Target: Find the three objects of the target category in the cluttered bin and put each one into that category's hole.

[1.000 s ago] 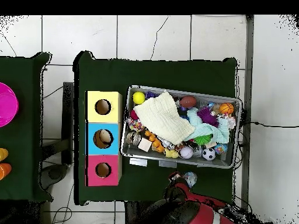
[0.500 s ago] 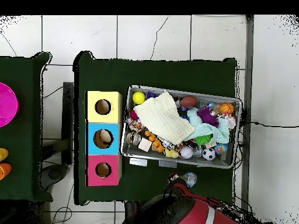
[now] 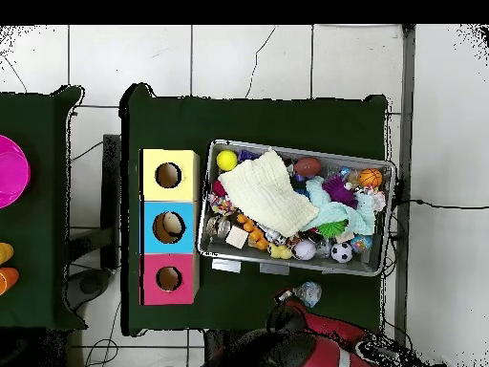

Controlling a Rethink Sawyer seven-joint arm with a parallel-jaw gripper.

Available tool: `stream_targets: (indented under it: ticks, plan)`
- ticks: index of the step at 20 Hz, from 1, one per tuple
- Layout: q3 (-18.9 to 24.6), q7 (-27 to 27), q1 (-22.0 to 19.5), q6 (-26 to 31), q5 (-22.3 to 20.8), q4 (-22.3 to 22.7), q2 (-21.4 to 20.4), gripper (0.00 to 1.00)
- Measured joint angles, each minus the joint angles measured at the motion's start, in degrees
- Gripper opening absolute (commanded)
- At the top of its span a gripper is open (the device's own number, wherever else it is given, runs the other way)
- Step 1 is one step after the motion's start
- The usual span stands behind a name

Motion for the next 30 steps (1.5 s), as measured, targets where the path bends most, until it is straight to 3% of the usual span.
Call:
stream_targets:
  ticks: [15, 30]
  plan:
    - [-0.32, 0.00, -0.07, 2.11, 0.01, -0.02, -1.01, 1.00]
    - [-6.63, 0.00, 2.99, 2.07, 0.02, -0.71, 1.64, 1.00]
